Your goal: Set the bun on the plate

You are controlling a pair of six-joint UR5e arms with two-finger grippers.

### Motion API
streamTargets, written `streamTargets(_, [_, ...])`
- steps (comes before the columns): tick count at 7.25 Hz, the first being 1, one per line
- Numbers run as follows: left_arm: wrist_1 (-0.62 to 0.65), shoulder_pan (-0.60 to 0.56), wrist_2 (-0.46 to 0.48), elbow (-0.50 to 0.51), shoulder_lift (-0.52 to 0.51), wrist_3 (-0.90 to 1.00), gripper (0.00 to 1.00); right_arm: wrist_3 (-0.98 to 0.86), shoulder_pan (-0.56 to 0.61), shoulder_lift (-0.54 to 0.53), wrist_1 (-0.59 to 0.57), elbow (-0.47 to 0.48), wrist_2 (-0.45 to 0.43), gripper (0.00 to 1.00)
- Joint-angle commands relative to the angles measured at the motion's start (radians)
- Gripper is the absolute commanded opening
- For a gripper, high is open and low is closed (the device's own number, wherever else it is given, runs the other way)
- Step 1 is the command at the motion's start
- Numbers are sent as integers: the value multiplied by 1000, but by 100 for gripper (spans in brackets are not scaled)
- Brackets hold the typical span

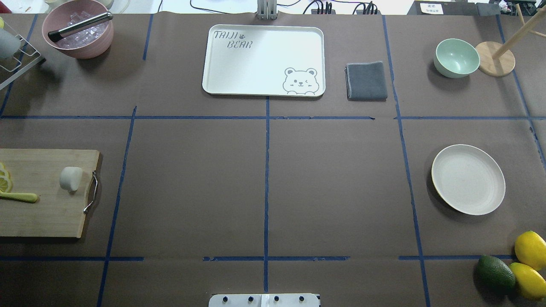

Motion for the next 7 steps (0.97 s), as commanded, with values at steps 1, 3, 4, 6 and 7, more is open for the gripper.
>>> streamTargets(1, [3, 3, 1, 2, -5, -2, 100, 0, 0, 1, 0, 0, 0, 100])
streamTargets(3, [-1, 5, -2, 2, -3, -2, 100, 0, -23, 18, 0, 2, -1, 100])
streamTargets(4, [-3, 5, -2, 2, -3, -4, 100, 15, -52, 35, 41, -4, 29, 100])
streamTargets(6, [-6, 5, -2, 1, -3, -4, 100, 319, -185, 37, 312, -59, 29, 100])
streamTargets(7, [-6, 5, -2, 1, -5, -4, 100, 459, -254, 37, 482, -123, 25, 100])
